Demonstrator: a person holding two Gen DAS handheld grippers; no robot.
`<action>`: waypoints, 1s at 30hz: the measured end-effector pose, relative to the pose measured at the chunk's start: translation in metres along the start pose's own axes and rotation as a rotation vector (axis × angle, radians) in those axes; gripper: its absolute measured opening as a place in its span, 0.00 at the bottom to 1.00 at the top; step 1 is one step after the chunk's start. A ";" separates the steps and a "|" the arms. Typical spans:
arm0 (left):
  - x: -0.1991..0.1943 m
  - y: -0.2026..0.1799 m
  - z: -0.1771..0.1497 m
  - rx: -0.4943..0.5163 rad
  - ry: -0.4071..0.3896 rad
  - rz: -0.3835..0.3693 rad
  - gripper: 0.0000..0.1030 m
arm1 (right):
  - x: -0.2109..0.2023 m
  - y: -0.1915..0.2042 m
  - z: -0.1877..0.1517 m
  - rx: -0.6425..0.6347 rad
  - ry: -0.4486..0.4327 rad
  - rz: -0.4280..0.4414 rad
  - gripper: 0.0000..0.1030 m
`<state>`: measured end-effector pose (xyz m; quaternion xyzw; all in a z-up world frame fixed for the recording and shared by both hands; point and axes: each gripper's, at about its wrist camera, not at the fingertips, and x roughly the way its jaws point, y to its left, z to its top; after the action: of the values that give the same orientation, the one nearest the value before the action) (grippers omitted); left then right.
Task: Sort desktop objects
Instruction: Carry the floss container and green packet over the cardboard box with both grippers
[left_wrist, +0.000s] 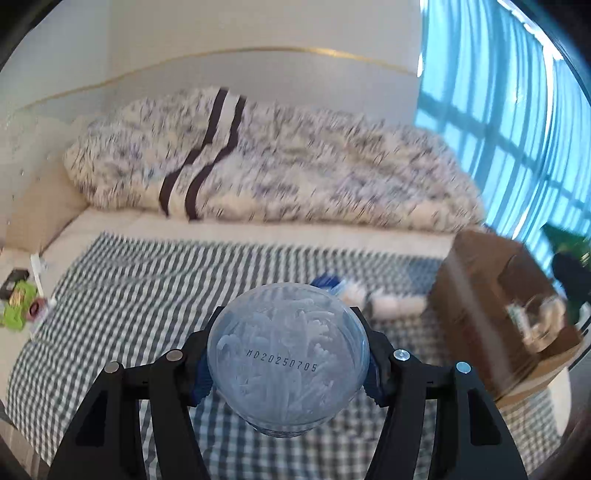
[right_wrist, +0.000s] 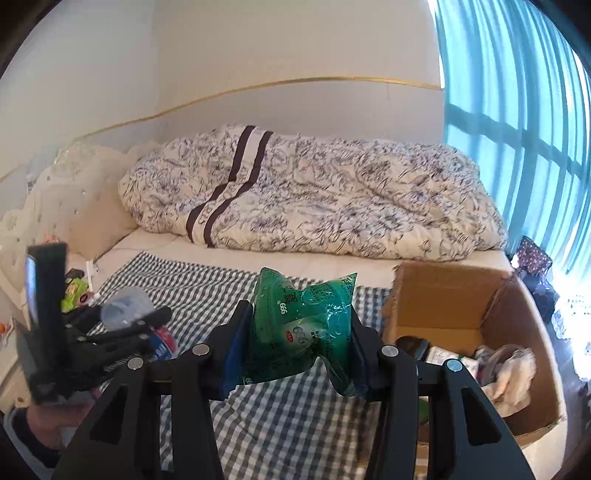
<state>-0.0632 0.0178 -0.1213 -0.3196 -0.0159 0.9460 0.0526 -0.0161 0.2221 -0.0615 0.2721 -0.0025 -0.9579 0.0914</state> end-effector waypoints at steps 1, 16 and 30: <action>-0.007 -0.005 0.006 0.003 -0.017 -0.005 0.62 | -0.003 -0.005 0.003 0.002 -0.008 -0.004 0.46; -0.068 -0.090 0.070 0.069 -0.154 -0.116 0.63 | -0.048 -0.078 0.031 0.046 -0.092 -0.082 0.46; -0.021 -0.200 0.061 0.177 -0.079 -0.254 0.63 | -0.050 -0.174 0.008 0.117 -0.001 -0.201 0.46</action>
<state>-0.0658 0.2147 -0.0474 -0.2717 0.0253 0.9412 0.1993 -0.0091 0.4018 -0.0387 0.2754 -0.0312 -0.9606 -0.0212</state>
